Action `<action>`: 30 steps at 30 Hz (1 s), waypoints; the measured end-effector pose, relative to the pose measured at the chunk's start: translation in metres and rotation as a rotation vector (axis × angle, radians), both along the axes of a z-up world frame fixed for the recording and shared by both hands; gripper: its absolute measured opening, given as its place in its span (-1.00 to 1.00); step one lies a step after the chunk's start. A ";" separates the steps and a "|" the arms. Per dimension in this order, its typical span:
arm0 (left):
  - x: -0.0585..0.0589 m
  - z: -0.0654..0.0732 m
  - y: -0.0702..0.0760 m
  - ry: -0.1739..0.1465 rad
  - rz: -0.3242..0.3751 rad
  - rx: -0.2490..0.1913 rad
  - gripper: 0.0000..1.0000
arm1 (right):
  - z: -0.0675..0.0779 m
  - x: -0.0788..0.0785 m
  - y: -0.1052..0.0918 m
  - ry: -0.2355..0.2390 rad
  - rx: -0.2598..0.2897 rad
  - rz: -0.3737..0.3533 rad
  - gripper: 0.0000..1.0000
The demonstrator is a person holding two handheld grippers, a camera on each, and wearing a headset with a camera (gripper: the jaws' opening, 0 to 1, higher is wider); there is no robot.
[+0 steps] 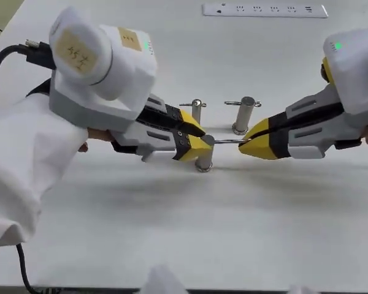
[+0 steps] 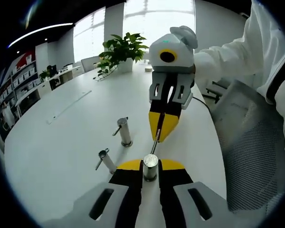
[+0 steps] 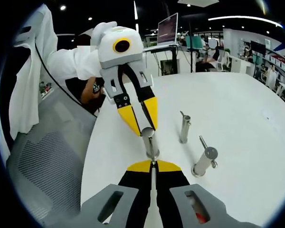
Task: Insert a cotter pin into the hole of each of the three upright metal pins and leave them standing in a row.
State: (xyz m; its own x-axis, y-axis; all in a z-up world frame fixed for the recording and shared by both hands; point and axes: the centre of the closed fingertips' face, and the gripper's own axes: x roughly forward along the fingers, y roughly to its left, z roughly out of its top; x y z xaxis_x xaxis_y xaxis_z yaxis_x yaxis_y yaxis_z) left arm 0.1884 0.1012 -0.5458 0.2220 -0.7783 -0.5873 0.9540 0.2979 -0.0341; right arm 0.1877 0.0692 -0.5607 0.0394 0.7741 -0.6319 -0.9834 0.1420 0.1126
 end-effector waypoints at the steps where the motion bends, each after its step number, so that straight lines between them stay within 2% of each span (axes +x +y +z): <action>1: 0.000 0.000 0.000 -0.001 -0.001 0.000 -0.81 | 0.000 0.001 0.000 0.001 0.003 -0.001 -1.00; 5: 0.000 0.000 0.000 -0.013 -0.008 0.013 -0.81 | -0.002 0.003 0.002 0.005 -0.004 0.007 -1.00; 8: 0.000 0.000 0.000 -0.010 -0.006 0.013 -0.81 | -0.004 0.003 0.004 0.001 -0.013 0.018 -1.00; 13: 0.000 0.000 0.000 -0.007 -0.006 0.015 -0.81 | -0.005 0.001 0.015 0.006 0.007 0.034 -1.00; 15: 0.000 -0.001 0.000 0.005 0.004 0.016 -0.81 | -0.004 -0.001 0.019 0.010 0.009 0.042 -1.00; 23: 0.002 -0.001 -0.001 -0.008 -0.011 0.034 -0.81 | -0.003 -0.009 0.032 -0.048 -0.012 0.133 -1.00; 26: 0.001 -0.002 -0.002 -0.002 -0.012 0.036 -0.81 | -0.005 -0.009 0.030 -0.048 -0.019 0.146 -1.00; 28: 0.000 -0.001 -0.003 -0.007 -0.015 0.037 -0.81 | -0.005 -0.003 0.029 -0.091 -0.016 0.122 -0.90; 29: 0.001 -0.001 -0.003 -0.007 -0.015 0.037 -0.81 | -0.006 -0.005 0.028 -0.081 -0.020 0.128 -0.79; 30: 0.001 -0.001 -0.003 -0.007 -0.015 0.037 -0.81 | -0.007 -0.007 0.025 -0.064 -0.026 0.124 -0.77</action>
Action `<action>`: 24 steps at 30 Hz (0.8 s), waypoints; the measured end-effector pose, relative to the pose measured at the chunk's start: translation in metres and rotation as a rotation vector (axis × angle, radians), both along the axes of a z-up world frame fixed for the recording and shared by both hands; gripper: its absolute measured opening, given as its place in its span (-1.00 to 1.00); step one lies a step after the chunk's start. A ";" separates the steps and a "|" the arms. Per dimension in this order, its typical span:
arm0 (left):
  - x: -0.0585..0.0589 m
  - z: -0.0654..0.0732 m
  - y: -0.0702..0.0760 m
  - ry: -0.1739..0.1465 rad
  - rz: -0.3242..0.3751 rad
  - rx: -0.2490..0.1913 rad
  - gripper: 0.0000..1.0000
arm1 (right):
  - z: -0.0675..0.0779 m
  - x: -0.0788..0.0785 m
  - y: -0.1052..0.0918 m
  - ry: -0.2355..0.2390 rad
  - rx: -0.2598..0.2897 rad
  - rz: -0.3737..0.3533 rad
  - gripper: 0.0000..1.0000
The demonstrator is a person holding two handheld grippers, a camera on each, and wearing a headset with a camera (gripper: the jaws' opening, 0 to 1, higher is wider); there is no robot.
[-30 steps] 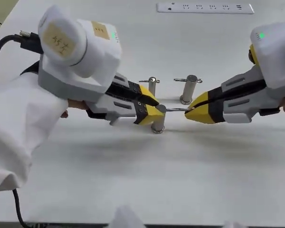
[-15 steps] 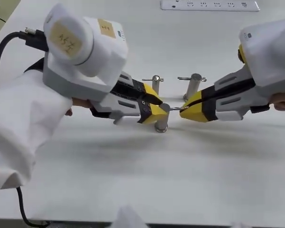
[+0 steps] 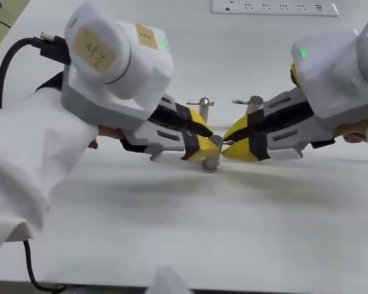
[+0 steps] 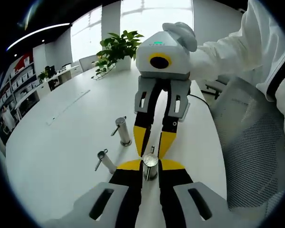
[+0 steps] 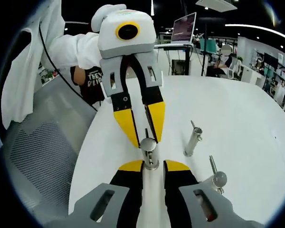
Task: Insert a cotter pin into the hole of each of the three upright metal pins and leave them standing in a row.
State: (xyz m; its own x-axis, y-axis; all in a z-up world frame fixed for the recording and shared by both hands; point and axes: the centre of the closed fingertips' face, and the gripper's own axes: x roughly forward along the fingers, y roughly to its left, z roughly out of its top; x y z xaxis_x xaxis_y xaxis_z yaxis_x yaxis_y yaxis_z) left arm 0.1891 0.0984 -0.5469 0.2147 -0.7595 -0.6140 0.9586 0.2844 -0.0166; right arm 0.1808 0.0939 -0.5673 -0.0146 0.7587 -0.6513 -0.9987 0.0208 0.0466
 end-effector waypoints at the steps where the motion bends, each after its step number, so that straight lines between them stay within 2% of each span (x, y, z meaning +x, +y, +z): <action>1: 0.000 0.000 0.000 -0.001 -0.001 0.000 -0.81 | 0.000 -0.001 -0.002 0.000 -0.001 -0.001 -0.79; 5: 0.001 0.000 0.000 -0.007 -0.005 0.002 -0.81 | 0.000 0.002 -0.013 0.002 -0.004 -0.025 -0.80; 9: 0.002 -0.001 0.000 -0.012 -0.008 0.005 -0.81 | 0.009 0.001 -0.014 0.010 0.019 -0.041 -0.84; 11: 0.002 -0.001 0.001 -0.018 -0.010 0.009 -0.81 | 0.007 0.002 -0.015 0.005 0.023 -0.038 -0.87; 18: 0.000 -0.002 -0.001 -0.014 0.005 0.022 -0.80 | 0.012 -0.003 -0.006 0.027 0.049 -0.033 -1.00; 24: 0.000 -0.006 0.003 -0.043 -0.011 0.049 -0.82 | 0.014 -0.001 -0.001 0.030 0.062 -0.047 -1.00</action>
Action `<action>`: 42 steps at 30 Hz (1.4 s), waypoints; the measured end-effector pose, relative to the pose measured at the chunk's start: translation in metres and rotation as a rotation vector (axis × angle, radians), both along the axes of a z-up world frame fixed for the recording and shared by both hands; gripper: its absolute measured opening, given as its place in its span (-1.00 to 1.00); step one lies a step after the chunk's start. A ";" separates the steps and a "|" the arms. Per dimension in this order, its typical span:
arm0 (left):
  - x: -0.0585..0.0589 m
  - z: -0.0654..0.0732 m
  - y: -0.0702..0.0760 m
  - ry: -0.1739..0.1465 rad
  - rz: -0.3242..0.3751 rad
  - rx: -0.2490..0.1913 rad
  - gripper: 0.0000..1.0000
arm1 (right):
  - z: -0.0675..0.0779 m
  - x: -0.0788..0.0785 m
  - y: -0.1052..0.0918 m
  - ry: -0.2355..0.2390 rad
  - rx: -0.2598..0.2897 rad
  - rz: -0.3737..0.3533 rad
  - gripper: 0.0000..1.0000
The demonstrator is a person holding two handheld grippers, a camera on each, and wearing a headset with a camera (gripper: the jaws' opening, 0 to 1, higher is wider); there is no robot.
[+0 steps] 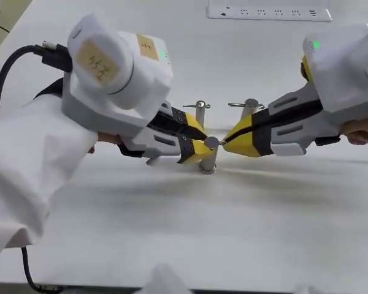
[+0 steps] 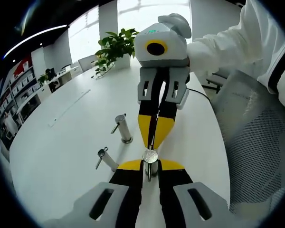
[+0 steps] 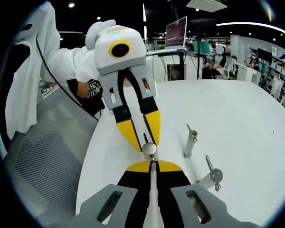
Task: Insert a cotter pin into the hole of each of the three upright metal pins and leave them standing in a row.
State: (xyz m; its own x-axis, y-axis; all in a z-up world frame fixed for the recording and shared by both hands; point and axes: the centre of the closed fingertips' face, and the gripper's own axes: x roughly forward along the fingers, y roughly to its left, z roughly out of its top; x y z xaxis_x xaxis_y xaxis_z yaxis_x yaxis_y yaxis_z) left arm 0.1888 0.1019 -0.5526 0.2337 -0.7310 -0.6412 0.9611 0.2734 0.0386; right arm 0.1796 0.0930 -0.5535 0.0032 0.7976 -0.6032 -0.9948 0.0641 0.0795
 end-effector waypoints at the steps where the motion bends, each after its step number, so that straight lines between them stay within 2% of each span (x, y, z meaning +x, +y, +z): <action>1: 0.000 0.000 0.000 0.002 0.003 -0.002 -0.83 | 0.000 0.000 0.000 0.000 -0.001 0.000 -1.00; 5: 0.002 0.008 0.001 0.004 0.033 -0.063 -0.79 | 0.001 -0.001 0.001 -0.010 0.005 0.005 -1.00; 7: 0.003 0.012 0.002 0.002 0.047 -0.084 -0.61 | 0.001 0.000 0.001 -0.011 0.006 -0.002 -0.92; 9: 0.000 0.013 0.008 0.035 0.062 -0.101 -0.42 | 0.000 0.000 0.000 -0.009 -0.002 -0.011 -0.83; 10: 0.000 0.013 0.010 0.036 0.070 -0.107 -0.34 | -0.001 0.002 0.000 -0.009 -0.002 -0.015 -0.81; 11: 0.000 0.015 0.012 0.038 0.086 -0.133 -0.25 | -0.001 0.002 0.000 -0.006 0.000 -0.020 -0.78; 13: -0.003 0.017 0.014 0.084 0.133 -0.197 0.00 | 0.000 0.002 0.002 -0.005 0.005 -0.024 -0.70; 15: -0.004 0.017 0.019 0.093 0.168 -0.228 0.21 | 0.000 0.000 0.005 -0.003 0.013 -0.024 -0.68; 18: -0.009 0.014 0.025 0.095 0.189 -0.228 0.38 | -0.003 -0.002 0.011 0.000 0.012 -0.023 -0.66; 20: -0.013 0.010 0.030 0.109 0.213 -0.221 0.50 | -0.005 -0.002 0.015 -0.001 0.011 -0.023 -0.65; 23: -0.015 0.003 0.041 0.089 0.266 -0.190 0.71 | -0.009 -0.002 0.019 -0.004 0.007 -0.025 -0.68; 24: -0.017 0.003 0.043 0.090 0.279 -0.198 0.75 | -0.011 -0.003 0.020 -0.007 0.004 -0.024 -0.68; 27: -0.024 0.002 0.046 0.117 0.293 -0.230 0.88 | -0.015 -0.002 0.022 -0.006 -0.003 -0.026 -0.69; 29: -0.033 0.001 0.045 0.143 0.272 -0.232 0.93 | -0.017 -0.001 0.023 -0.003 -0.003 -0.029 -0.70; 30: -0.034 0.000 0.046 0.141 0.271 -0.226 0.97 | -0.017 -0.001 0.023 -0.004 -0.003 -0.031 -0.72; 33: -0.041 -0.004 0.048 0.148 0.255 -0.201 0.97 | -0.018 0.001 0.024 -0.004 -0.001 -0.035 -0.78; 38: -0.050 -0.006 0.044 0.170 0.239 -0.207 0.97 | -0.018 0.003 0.024 -0.022 0.000 -0.025 -0.83; 40: -0.052 -0.005 0.041 0.157 0.236 -0.199 0.97 | -0.017 0.005 0.025 -0.037 0.002 -0.044 -0.84; 42: -0.051 -0.006 0.042 0.159 0.242 -0.198 0.96 | -0.017 0.005 0.024 -0.029 0.004 -0.065 -0.85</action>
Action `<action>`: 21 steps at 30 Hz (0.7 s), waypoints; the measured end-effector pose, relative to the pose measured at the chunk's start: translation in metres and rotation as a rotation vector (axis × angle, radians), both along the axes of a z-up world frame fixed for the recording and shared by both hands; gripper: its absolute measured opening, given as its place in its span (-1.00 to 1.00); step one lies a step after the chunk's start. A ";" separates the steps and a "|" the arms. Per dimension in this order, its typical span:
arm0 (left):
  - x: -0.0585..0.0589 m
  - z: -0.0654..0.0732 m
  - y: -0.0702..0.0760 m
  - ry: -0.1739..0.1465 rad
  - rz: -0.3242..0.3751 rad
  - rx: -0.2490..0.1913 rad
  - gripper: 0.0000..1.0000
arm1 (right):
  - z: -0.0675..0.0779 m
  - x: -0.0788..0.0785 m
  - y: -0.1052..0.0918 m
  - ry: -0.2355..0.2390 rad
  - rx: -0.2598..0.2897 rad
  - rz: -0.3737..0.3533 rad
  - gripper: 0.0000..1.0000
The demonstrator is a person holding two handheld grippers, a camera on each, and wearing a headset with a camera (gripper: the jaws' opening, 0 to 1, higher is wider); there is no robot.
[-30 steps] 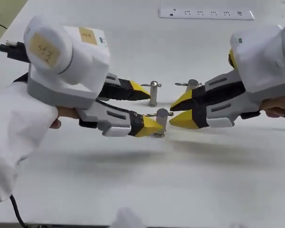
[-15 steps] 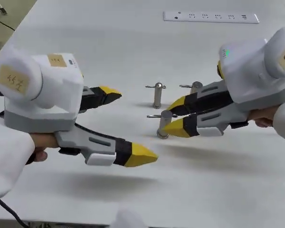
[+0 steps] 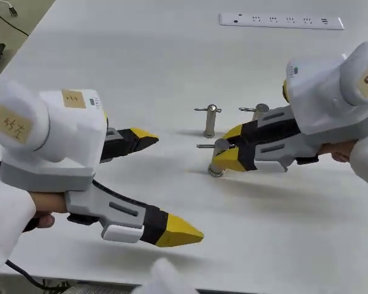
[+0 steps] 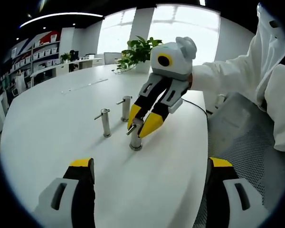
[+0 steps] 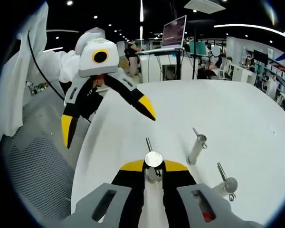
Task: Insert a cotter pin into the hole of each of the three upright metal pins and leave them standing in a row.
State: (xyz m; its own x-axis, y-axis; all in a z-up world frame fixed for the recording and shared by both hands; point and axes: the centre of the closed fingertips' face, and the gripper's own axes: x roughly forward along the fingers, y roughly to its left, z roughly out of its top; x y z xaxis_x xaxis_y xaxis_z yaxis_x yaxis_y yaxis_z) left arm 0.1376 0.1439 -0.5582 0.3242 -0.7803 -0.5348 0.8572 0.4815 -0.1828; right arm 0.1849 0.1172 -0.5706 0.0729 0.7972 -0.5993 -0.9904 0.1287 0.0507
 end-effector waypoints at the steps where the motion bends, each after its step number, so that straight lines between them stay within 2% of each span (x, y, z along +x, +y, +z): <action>1: 0.001 0.000 0.000 -0.002 0.004 -0.002 0.96 | 0.000 -0.001 -0.001 -0.007 0.003 -0.006 -0.85; 6: 0.002 0.003 -0.001 -0.005 0.012 -0.011 0.96 | 0.004 -0.004 -0.008 -0.018 0.010 -0.014 -0.86; 10: 0.004 0.001 0.002 -0.016 0.027 0.008 0.95 | 0.018 -0.006 -0.022 -0.037 0.030 -0.030 -0.86; 15: 0.003 0.001 0.003 -0.007 0.037 0.001 0.95 | 0.029 0.001 -0.054 -0.061 0.023 -0.076 -0.86; 21: 0.005 -0.004 0.005 0.001 0.057 0.021 0.95 | 0.031 0.020 -0.093 -0.084 -0.008 -0.152 -0.86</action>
State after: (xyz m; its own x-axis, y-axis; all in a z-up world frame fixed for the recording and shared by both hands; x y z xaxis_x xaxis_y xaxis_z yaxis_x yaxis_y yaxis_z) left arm 0.1427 0.1494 -0.5622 0.3670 -0.7494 -0.5511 0.8281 0.5330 -0.1734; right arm 0.2051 0.0246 -0.5397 0.2423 0.7685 -0.5922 -0.9602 0.2773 -0.0330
